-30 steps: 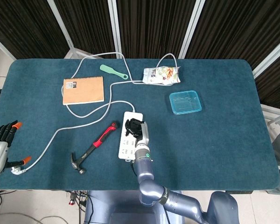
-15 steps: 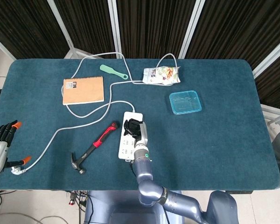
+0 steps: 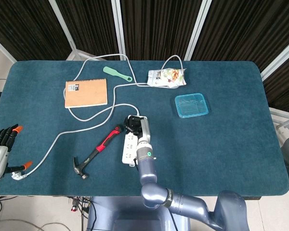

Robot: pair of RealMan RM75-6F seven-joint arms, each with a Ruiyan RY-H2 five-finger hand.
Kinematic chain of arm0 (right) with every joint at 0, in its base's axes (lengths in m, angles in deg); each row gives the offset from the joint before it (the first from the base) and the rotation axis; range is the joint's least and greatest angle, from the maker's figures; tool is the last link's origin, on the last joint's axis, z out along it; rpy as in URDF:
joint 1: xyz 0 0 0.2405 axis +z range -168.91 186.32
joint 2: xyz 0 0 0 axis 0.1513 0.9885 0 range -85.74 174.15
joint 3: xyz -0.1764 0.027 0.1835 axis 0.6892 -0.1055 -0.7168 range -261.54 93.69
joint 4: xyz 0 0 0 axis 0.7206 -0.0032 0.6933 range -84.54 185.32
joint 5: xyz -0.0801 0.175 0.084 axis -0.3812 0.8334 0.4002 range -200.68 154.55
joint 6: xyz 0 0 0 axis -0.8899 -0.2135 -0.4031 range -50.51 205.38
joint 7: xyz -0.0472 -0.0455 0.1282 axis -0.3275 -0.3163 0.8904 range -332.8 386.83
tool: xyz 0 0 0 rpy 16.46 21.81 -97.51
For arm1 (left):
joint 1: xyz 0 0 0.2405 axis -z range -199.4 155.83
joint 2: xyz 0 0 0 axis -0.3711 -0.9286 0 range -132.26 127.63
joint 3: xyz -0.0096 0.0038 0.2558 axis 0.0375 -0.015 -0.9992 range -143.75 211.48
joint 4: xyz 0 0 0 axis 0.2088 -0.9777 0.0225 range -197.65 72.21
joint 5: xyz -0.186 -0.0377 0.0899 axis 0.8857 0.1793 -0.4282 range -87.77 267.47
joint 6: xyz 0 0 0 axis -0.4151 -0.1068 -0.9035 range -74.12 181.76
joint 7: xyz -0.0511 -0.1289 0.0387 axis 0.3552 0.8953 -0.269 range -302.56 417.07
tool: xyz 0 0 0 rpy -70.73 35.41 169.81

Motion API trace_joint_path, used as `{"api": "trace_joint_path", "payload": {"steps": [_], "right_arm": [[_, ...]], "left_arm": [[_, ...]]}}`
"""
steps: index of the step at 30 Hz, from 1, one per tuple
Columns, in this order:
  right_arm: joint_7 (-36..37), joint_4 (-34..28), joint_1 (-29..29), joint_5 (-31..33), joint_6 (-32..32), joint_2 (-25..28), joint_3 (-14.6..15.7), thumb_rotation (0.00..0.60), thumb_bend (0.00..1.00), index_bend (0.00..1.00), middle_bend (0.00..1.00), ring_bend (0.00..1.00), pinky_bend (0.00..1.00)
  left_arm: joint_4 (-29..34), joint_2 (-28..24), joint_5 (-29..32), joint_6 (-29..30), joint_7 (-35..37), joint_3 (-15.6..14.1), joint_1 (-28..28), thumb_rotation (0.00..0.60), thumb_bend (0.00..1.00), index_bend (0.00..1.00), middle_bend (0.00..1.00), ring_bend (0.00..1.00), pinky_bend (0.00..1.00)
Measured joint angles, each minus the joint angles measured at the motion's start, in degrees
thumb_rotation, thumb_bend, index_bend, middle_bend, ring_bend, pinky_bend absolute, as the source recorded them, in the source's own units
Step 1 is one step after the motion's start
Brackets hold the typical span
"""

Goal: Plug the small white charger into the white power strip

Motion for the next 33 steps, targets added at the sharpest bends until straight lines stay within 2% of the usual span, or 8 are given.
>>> {"api": "trace_joint_path", "payload": {"steps": [5,9,12,13,17,21,24,33], "right_arm": [[-3.21,-4.35,-0.38,-0.09,-1.97,3.68,-2.31,0.600,0.72,0.88,0.86,0.79,0.67],[-5.47,-7.72,-1.67,0.74,-3.11,6.31,-3.32,0.600,0.72,0.71,0.78,0.61,0.47],[-7.83,-9.34,-2.89,1.36,-3.43,8.40,-2.93,0.600,0.70,0.45,0.50,0.36,0.29],[-8.95,-10.09,-3.48,1.60,-3.40,9.44,-2.40,0.600,0.64,0.33,0.38,0.26,0.22],[-13.62,-12.82,-5.75,2.55,-2.34,13.83,0.39,0.600,0.46,0.08,0.13,0.06,0.06],[-20.01,-15.99,-8.38,2.63,-0.76,20.28,4.89,0.600,0.41,0.00,0.01,0.00,0.00],[-25.55,-18.69,-10.85,1.21,-0.08,26.56,9.73,0.600,0.40,0.00,0.00,0.00,0.00],[-38.26,-26.56,-21.43,-15.99,-2.49,48.13,27.77,0.600,0.39,0.00,0.00,0.00,0.00]], "left_arm": [[0.05,0.20,-0.12,0.21,-0.78,-0.07,-0.07,0.600,0.00,0.00,0.00,0.00,0.00],[0.10,0.37,-0.17,0.44,-1.43,-0.12,-0.16,0.600,0.00,0.00,0.00,0.00,0.00],[0.16,0.47,-0.33,0.76,-1.77,-0.15,-0.27,0.600,0.00,0.00,0.00,0.00,0.00],[0.15,0.51,-0.43,0.88,-1.88,-0.17,-0.30,0.600,0.00,0.00,0.00,0.00,0.00],[-0.02,0.79,-1.02,1.41,-2.51,-0.32,-0.44,0.600,0.00,0.00,0.00,0.00,0.00],[-0.25,1.05,-1.40,1.89,-3.02,-0.44,-0.60,0.600,0.00,0.00,0.00,0.00,0.00],[-0.43,1.18,-1.60,2.18,-3.46,-0.50,-0.71,0.600,0.00,0.00,0.00,0.00,0.00],[-0.76,1.29,-1.78,2.63,-4.99,-0.70,-1.02,0.600,0.00,0.00,0.00,0.00,0.00]]}}
